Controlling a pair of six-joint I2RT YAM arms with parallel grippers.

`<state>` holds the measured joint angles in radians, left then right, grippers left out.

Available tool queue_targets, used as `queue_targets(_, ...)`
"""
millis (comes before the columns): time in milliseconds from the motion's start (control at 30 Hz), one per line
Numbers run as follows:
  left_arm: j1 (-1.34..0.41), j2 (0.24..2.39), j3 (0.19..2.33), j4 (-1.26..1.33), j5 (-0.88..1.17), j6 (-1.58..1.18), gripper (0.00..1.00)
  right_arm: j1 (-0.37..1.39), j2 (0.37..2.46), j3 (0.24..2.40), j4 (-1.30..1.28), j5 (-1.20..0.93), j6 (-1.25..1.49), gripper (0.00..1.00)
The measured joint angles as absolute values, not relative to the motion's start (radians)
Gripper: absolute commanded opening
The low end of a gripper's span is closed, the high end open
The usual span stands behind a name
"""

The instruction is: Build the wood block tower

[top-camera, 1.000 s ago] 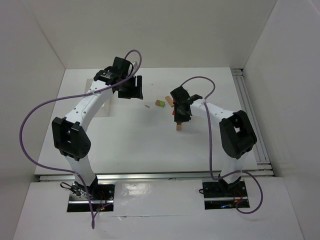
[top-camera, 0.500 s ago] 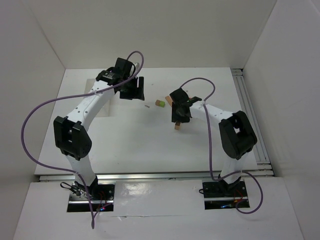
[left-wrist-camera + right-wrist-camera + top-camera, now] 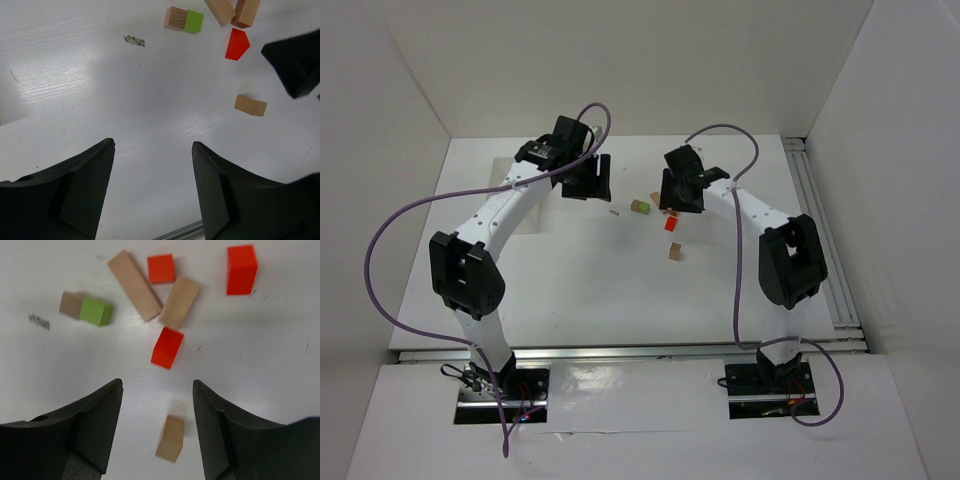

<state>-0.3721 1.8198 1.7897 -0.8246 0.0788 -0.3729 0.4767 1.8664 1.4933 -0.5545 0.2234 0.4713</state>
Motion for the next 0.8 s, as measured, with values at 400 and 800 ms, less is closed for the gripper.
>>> queue_targets(400,-0.372,1.82,1.794,-0.83,0.065,-0.373,0.75,0.368,2.177,1.713,-0.563,0.215,0.51,0.63)
queue_targets(800,-0.372,1.82,1.793,-0.828,0.058,-0.374,0.75,0.36,2.185,1.717,-0.545,0.172,0.53,0.49)
